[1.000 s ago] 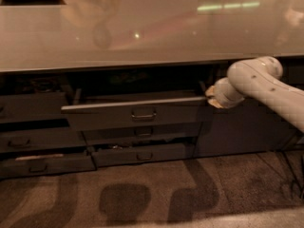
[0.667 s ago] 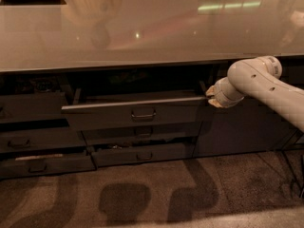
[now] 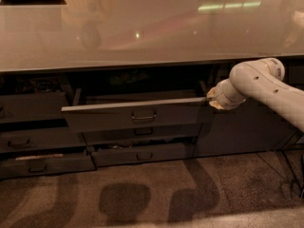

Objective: Open top drawer

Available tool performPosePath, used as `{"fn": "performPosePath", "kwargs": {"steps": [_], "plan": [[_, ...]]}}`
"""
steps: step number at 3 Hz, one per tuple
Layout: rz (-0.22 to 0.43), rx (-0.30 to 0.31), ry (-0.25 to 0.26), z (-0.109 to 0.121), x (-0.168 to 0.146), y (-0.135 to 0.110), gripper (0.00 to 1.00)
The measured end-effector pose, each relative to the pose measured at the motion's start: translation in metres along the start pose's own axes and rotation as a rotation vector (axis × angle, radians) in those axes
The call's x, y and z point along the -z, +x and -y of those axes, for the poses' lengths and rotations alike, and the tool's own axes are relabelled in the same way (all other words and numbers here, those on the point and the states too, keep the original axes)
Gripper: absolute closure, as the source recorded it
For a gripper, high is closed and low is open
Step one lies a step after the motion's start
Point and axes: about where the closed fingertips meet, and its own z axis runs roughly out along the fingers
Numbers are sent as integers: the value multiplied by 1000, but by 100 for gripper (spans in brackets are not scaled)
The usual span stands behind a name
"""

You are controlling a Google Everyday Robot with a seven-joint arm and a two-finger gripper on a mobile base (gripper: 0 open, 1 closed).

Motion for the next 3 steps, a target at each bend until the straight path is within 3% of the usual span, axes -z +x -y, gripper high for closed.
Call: {"fn": "performPosePath", "kwargs": {"steps": [2,3], "plan": [[5,13,-2,-18,10,-2,100],[1,11,2,-16,11,-1,100]]}}
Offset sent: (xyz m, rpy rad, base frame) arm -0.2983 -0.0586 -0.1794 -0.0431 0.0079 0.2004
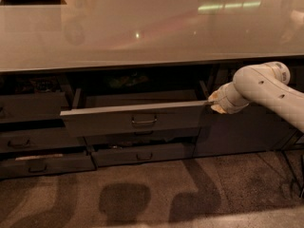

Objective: Open top drawer

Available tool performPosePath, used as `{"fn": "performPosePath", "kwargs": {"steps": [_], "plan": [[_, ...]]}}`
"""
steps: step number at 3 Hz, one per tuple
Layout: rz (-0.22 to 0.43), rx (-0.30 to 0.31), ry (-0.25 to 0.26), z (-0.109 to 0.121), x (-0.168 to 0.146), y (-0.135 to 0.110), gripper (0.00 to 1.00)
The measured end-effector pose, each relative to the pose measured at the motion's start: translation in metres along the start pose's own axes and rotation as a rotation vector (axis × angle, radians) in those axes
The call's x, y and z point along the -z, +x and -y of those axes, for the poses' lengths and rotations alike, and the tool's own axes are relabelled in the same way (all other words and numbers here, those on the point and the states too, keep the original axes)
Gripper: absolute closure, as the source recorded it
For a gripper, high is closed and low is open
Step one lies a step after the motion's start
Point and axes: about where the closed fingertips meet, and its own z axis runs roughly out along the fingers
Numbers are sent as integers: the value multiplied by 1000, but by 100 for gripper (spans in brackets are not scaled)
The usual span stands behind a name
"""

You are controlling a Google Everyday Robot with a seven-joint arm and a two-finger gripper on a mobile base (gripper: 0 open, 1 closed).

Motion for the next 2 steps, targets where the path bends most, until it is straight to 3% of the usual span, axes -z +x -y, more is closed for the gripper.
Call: {"fn": "performPosePath", "kwargs": {"steps": [2], "plan": [[-88,73,171,18,74,-20,100]]}}
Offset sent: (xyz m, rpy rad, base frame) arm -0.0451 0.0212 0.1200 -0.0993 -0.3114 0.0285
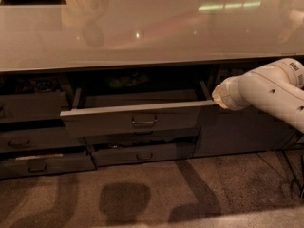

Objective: Open top drawer

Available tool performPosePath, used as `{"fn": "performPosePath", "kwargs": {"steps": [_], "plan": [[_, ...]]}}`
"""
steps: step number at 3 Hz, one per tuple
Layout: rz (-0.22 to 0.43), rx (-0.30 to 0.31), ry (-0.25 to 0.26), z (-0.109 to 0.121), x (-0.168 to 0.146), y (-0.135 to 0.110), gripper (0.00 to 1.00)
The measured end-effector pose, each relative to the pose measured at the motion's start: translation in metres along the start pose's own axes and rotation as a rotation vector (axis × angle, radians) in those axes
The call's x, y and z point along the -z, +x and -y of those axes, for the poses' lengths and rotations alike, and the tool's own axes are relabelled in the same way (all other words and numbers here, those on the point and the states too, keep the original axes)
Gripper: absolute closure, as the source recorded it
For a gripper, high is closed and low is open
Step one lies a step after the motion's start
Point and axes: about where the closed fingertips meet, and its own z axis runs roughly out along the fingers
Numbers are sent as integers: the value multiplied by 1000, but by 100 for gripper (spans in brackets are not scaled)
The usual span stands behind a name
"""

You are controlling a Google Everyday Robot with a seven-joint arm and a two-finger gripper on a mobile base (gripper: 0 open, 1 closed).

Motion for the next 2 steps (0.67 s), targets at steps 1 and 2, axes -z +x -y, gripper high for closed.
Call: {"fn": "performPosePath", "kwargs": {"steps": [1,2], "plan": [[0,0,0,0,0,0,100],[59,-23,-2,0,-2,1,100]]}}
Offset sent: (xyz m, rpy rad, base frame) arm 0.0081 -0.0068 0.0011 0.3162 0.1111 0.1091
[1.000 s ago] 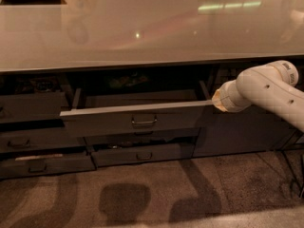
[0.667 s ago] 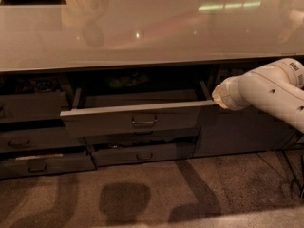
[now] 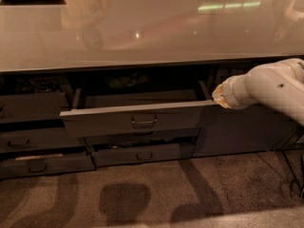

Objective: Open top drawer

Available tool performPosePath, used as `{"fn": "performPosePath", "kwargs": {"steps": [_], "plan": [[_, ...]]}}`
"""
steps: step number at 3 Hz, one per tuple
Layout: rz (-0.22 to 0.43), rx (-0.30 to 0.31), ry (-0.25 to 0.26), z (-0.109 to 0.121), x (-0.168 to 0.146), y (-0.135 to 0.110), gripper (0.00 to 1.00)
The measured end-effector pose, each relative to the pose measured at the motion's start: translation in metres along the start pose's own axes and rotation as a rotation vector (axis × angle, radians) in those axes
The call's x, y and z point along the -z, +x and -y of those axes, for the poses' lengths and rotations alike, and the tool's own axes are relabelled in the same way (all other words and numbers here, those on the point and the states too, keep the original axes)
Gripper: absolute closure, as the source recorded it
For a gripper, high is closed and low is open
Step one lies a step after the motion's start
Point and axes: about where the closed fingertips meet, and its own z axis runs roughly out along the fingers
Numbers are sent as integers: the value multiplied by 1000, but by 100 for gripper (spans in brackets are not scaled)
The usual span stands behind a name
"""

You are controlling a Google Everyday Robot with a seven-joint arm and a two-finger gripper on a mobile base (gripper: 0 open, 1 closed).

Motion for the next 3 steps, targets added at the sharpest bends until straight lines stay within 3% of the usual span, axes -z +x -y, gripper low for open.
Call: {"fn": "performPosePath", "kwargs": {"steps": [1,2,3], "plan": [[180,-83,-19,-13,-12,5,100],[246,-86,4,1,-7,7,100],[243,-94,3,3,-10,10,100]]}}
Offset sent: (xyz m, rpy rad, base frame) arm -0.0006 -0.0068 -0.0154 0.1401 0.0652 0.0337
